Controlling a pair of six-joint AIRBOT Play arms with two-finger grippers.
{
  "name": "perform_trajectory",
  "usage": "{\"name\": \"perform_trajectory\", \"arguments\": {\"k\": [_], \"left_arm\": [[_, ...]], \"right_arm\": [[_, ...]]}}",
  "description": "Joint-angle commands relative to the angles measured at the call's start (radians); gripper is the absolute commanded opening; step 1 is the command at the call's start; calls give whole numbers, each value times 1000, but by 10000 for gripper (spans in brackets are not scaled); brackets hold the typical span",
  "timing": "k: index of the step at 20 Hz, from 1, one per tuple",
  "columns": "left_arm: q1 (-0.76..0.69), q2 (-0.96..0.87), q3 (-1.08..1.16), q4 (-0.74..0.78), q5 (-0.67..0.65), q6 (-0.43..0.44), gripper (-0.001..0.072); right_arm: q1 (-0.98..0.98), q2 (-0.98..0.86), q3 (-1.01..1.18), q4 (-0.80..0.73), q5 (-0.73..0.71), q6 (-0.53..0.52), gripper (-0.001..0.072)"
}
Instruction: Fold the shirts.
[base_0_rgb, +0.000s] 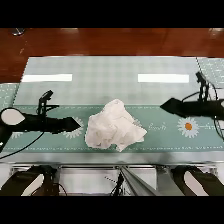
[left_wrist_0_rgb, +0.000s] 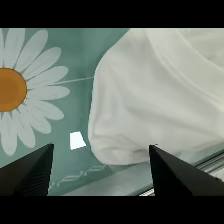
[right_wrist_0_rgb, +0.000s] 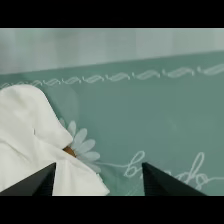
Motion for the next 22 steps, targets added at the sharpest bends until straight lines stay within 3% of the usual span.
{"name": "perform_trajectory", "arguments": {"k": [1,8,11,14,16,19,22], "left_arm": [[3,-186,1,-138,81,151,703],[2,-403,1,-527,105,444,704],[-69,-458,1,-675,159,499,704],[-143,-510,26,-678,183,498,692],[-158,-519,49,-678,150,531,26],[-136,-519,85,-673,80,547,20],[-100,-518,97,-673,41,547,20]], "right_arm": [[-50,104,-224,114,-6,-24,618],[80,114,-267,163,-7,-22,618],[117,114,-267,163,-46,-6,618],[117,114,-267,161,-48,6,618],[117,114,-267,141,-21,10,618],[117,114,-277,36,45,85,618],[117,113,-325,58,33,104,618]]}}
